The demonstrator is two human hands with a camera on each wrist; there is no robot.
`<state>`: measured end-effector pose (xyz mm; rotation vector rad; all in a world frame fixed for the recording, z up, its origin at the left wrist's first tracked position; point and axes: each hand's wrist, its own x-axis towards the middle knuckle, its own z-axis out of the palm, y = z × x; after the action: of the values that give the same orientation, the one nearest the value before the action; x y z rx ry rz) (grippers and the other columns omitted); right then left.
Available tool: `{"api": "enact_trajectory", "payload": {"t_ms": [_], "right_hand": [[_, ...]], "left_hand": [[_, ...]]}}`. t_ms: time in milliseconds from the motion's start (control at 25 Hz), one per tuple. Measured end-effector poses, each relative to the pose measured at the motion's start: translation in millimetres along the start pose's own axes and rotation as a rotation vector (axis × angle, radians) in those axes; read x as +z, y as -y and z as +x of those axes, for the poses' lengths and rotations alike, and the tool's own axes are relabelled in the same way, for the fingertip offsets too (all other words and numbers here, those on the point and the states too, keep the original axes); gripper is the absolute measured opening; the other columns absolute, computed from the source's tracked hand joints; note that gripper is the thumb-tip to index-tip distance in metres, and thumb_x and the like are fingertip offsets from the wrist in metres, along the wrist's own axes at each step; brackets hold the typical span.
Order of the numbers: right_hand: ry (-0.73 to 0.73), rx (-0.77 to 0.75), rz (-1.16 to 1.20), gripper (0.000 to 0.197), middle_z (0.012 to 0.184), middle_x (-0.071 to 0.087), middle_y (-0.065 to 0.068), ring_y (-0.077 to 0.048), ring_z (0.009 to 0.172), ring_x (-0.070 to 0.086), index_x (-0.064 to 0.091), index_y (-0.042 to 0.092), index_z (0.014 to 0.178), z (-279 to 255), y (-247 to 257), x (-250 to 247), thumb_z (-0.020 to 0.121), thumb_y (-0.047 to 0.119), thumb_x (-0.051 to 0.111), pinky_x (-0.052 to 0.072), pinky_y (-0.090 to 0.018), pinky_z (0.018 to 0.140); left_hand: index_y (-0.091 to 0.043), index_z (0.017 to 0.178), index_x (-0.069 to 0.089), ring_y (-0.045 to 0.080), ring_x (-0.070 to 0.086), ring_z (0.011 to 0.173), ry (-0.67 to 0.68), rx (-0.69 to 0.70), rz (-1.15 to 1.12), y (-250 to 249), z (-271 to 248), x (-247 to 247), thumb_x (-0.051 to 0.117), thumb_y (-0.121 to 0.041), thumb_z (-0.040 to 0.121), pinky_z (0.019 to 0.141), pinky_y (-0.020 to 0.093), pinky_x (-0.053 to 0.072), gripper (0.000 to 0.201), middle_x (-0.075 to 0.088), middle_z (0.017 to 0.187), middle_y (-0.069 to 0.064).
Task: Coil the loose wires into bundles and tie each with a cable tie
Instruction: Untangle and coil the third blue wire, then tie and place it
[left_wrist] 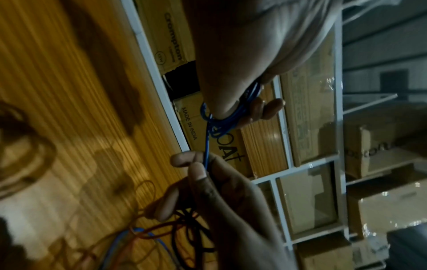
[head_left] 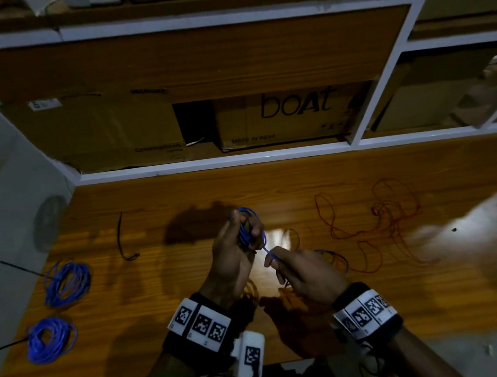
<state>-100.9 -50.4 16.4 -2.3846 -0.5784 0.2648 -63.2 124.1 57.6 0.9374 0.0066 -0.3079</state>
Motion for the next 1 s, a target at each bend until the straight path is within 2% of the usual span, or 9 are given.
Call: {"api": "enact_trajectory", "payload": {"t_ms": [160, 240, 320, 400, 520, 600, 680, 840, 1000], "right_hand": [[0.082, 0.003, -0.141, 0.007, 0.082, 0.060, 0.009, -0.011, 0.069, 0.054, 0.046, 0.034, 0.109, -2, 10, -1, 0.103, 0.031, 0.045, 0.047, -0.037, 0.060], [0.076, 0.029, -0.207, 0.009, 0.088, 0.055, 0.008, -0.013, 0.072, 0.051, 0.046, 0.029, 0.107, -1, 10, -3, 0.100, 0.023, 0.048, 0.047, -0.037, 0.063], [0.052, 0.029, -0.273, 0.015, 0.096, 0.056, 0.005, -0.014, 0.078, 0.054, 0.050, 0.026, 0.106, 0, 9, -6, 0.095, 0.017, 0.052, 0.050, -0.035, 0.066], [0.018, 0.006, -0.332, 0.022, 0.105, 0.061, 0.002, -0.016, 0.085, 0.058, 0.056, 0.024, 0.107, 1, 9, -6, 0.089, 0.013, 0.058, 0.048, -0.029, 0.066], [0.007, 0.021, -0.484, 0.030, 0.111, 0.063, 0.001, -0.020, 0.091, 0.057, 0.065, 0.020, 0.107, 3, 12, -2, 0.077, 0.015, 0.068, 0.043, -0.031, 0.070], [-0.078, 0.078, -0.623, 0.024, 0.099, 0.067, 0.004, -0.021, 0.093, 0.059, 0.067, 0.024, 0.096, 3, 12, -1, 0.073, 0.029, 0.071, 0.043, -0.042, 0.084], [-0.197, 0.144, -0.638, 0.020, 0.089, 0.067, 0.004, -0.021, 0.092, 0.060, 0.066, 0.026, 0.091, 2, 9, -2, 0.078, 0.041, 0.066, 0.036, -0.047, 0.092], [-0.296, 0.050, -0.640, 0.019, 0.095, 0.060, 0.002, -0.020, 0.094, 0.055, 0.061, 0.025, 0.097, -1, 6, 5, 0.085, 0.040, 0.061, 0.031, -0.046, 0.089], [-0.409, 0.023, -0.664, 0.016, 0.097, 0.057, 0.003, -0.020, 0.094, 0.054, 0.062, 0.023, 0.090, 0, 9, -5, 0.087, 0.039, 0.062, 0.032, -0.047, 0.090]], "left_hand": [[-0.012, 0.093, 0.051, 0.013, 0.046, 0.057, -0.062, 0.047, 0.325, 14, 8, 5, 0.030, -0.030, 0.109, 0.062, 0.029, 0.039, 0.032, 0.071, 0.086, 0.005], [-0.005, 0.098, 0.053, 0.015, 0.049, 0.059, -0.065, 0.053, 0.545, 19, 9, 5, 0.030, -0.036, 0.109, 0.063, 0.029, 0.042, 0.040, 0.070, 0.088, 0.011], [-0.002, 0.101, 0.058, 0.011, 0.054, 0.057, -0.051, 0.035, 0.777, 23, 8, 6, 0.032, -0.041, 0.108, 0.061, 0.027, 0.045, 0.047, 0.068, 0.076, 0.003], [-0.007, 0.103, 0.055, 0.005, 0.055, 0.059, -0.039, 0.002, 0.981, 29, 3, 9, 0.036, -0.040, 0.107, 0.058, 0.021, 0.042, 0.039, 0.061, 0.072, -0.005], [-0.011, 0.108, 0.047, 0.010, 0.055, 0.061, -0.016, -0.010, 1.251, 35, -2, 13, 0.035, -0.042, 0.107, 0.051, 0.021, 0.038, 0.033, 0.056, 0.079, 0.000], [-0.014, 0.106, 0.046, 0.010, 0.053, 0.061, 0.003, 0.043, 1.361, 33, -3, 14, 0.034, -0.041, 0.107, 0.052, 0.023, 0.037, 0.029, 0.056, 0.080, 0.001], [-0.014, 0.108, 0.047, 0.007, 0.049, 0.057, -0.009, 0.091, 1.458, 31, -3, 12, 0.034, -0.039, 0.107, 0.050, 0.022, 0.032, 0.029, 0.054, 0.076, -0.003], [-0.009, 0.125, 0.045, 0.011, 0.055, 0.062, 0.028, 0.089, 1.643, 32, -1, 5, 0.031, -0.042, 0.106, 0.051, 0.025, 0.039, 0.041, 0.061, 0.080, 0.001], [-0.014, 0.113, 0.049, 0.010, 0.053, 0.058, 0.096, 0.027, 1.557, 33, 2, 2, 0.034, -0.039, 0.106, 0.050, 0.027, 0.035, 0.029, 0.058, 0.075, -0.002]]}}
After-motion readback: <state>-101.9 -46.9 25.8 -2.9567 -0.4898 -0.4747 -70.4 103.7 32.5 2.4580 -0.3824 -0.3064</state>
